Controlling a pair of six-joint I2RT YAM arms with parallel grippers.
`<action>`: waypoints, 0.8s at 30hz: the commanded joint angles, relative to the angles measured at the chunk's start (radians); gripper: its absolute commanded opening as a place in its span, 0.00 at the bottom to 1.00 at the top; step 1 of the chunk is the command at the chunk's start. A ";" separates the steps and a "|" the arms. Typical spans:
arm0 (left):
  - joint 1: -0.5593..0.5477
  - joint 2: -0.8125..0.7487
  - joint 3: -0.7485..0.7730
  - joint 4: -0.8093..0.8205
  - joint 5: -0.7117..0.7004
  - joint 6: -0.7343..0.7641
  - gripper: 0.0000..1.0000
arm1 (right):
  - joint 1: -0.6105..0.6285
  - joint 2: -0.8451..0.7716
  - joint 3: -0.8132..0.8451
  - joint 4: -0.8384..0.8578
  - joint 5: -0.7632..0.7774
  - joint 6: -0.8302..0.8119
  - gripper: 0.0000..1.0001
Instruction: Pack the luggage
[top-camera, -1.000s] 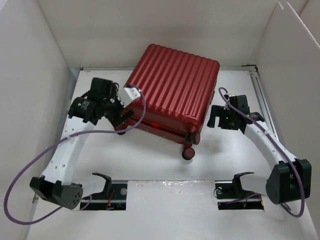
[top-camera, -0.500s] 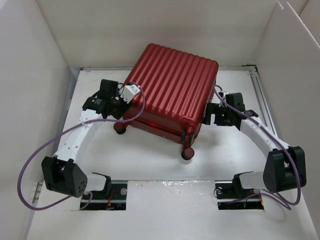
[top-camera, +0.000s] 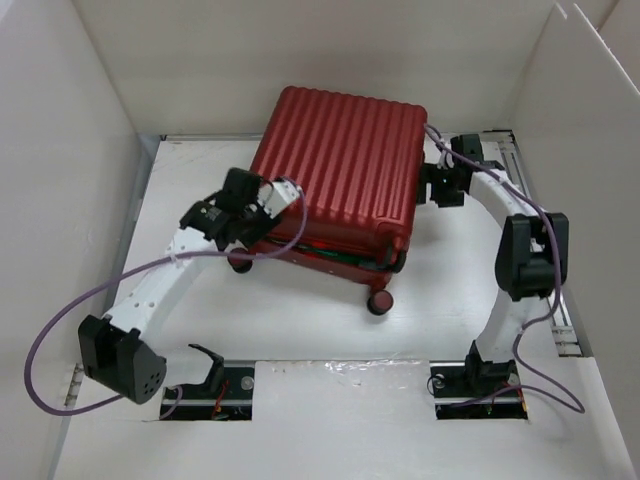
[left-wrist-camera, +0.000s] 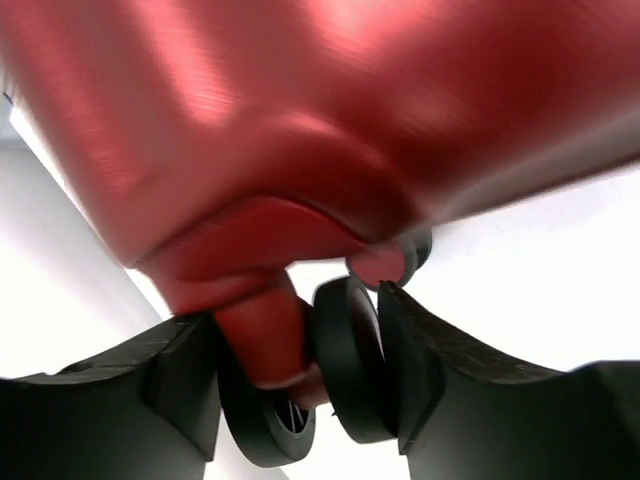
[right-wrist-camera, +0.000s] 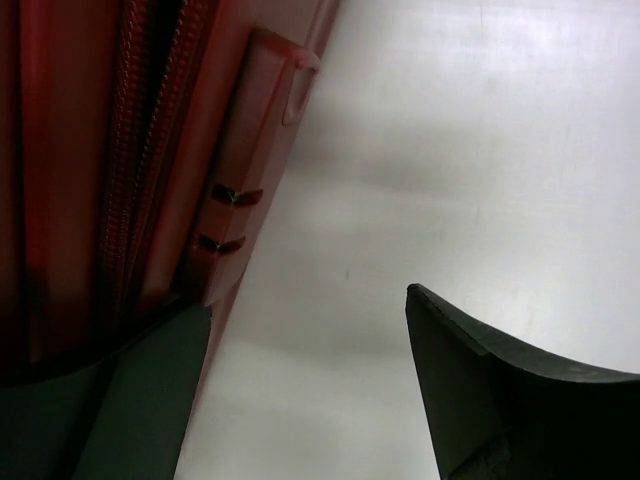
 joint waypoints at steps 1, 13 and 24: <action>-0.287 -0.073 -0.069 -0.211 0.194 0.084 0.00 | 0.101 0.113 0.304 0.080 -0.226 -0.123 0.84; -0.847 0.241 0.300 -0.169 0.267 0.047 0.00 | 0.184 0.422 0.896 -0.094 -0.503 -0.255 0.81; -0.918 0.404 0.747 -0.314 0.103 0.183 0.71 | -0.019 0.102 0.593 -0.211 -0.293 -0.297 1.00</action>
